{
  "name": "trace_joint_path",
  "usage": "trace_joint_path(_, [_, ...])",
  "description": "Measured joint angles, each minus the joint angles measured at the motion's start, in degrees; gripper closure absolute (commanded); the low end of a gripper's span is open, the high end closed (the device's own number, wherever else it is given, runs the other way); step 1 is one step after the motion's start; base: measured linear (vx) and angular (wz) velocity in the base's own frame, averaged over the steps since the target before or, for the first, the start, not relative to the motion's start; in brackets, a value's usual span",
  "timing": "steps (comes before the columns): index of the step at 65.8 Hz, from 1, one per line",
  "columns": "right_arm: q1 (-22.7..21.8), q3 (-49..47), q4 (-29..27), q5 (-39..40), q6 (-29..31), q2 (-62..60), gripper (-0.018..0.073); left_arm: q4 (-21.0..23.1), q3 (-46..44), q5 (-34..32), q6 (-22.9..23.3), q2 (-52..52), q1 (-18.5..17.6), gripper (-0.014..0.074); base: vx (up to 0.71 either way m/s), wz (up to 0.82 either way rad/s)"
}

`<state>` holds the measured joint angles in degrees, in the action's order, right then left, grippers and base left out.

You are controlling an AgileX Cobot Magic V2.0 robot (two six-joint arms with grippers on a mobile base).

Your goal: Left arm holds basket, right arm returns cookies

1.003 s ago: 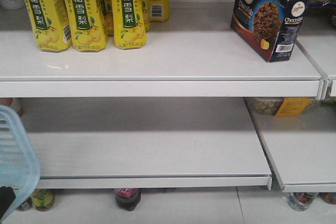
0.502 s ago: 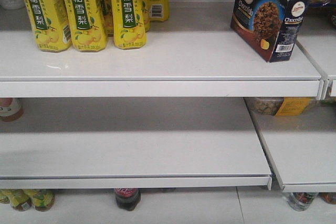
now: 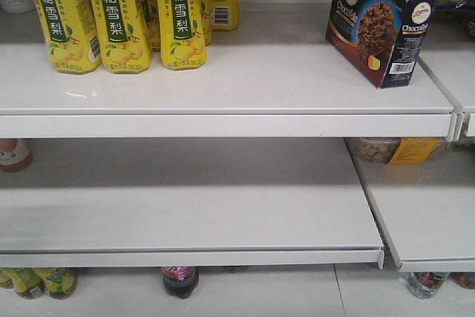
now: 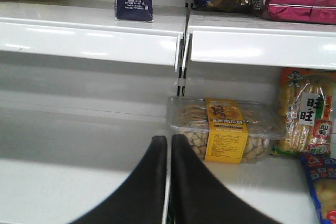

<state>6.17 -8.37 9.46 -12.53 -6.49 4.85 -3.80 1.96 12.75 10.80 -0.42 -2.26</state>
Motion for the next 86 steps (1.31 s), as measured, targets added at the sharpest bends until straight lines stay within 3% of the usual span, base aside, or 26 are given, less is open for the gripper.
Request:
trace_joint_path(13, [0.0,0.0,0.0,0.0,0.0,0.0,0.057,0.0,0.0,0.0,0.0,0.0,-2.38,0.0599,0.0,0.0])
trace_joint_path(86, [0.0,0.0,0.0,0.0,0.0,0.0,0.057,0.0,0.0,-0.5,0.0,0.0,-2.44,0.0599,0.0,0.0])
